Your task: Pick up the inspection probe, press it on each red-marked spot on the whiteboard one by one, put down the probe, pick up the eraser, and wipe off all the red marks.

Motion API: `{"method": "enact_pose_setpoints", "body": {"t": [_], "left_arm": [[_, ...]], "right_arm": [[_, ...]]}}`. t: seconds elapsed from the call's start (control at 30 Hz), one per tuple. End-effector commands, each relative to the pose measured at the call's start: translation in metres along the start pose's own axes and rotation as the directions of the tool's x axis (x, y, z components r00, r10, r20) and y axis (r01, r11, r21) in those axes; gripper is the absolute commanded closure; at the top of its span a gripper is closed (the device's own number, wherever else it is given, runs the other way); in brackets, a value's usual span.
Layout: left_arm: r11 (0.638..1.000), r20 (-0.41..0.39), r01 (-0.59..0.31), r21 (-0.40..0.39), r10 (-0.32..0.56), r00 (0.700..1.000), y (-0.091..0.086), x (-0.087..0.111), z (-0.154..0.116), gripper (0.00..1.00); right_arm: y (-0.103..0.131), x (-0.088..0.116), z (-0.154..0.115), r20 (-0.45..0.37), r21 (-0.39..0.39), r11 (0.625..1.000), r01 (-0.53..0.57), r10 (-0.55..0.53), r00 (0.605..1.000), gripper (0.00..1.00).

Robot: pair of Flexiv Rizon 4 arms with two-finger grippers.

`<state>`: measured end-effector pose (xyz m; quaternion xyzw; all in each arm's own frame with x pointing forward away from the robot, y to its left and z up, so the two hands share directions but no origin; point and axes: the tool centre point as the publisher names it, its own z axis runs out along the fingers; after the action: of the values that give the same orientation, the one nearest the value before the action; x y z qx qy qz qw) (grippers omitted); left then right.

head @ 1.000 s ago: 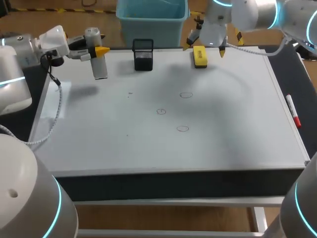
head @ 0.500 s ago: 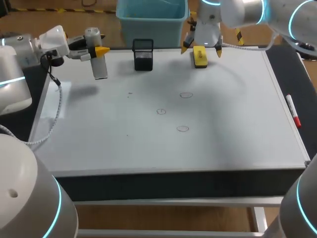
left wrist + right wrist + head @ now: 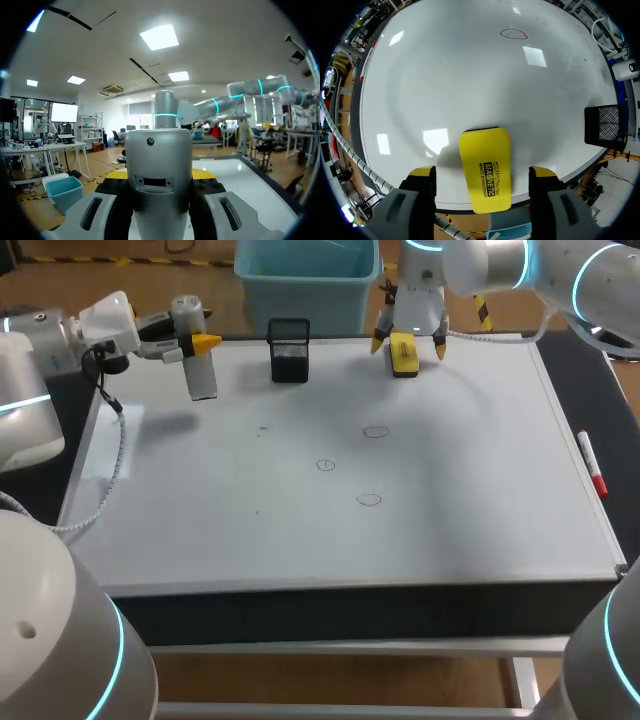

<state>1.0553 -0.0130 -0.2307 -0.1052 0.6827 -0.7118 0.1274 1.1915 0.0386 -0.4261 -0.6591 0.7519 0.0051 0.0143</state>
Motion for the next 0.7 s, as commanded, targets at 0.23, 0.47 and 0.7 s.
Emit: {"method": "enact_pose_setpoints", "body": {"t": [0.23, 0.47, 0.7], "left_arm": [[1.0, 0.0, -0.001, 0.001, 0.001, 1.0, 0.0, 0.0, 0.0, 1.0], [1.0, 0.0, -0.001, 0.001, 0.001, 1.0, 0.0, 0.0, 0.0, 1.0], [1.0, 0.0, -0.001, 0.001, 0.001, 1.0, 0.0, 0.0, 0.0, 1.0]], "right_arm": [[0.001, 0.001, -0.003, -0.011, 0.002, 1.0, -0.004, 0.004, 1.0, 1.0], [0.013, 0.008, -0.02, -0.005, 0.039, 0.997, -0.062, 0.063, 0.998, 1.0], [0.028, 0.029, -0.04, 0.025, 0.065, 0.986, -0.152, 0.151, 0.988, 1.0]]}}
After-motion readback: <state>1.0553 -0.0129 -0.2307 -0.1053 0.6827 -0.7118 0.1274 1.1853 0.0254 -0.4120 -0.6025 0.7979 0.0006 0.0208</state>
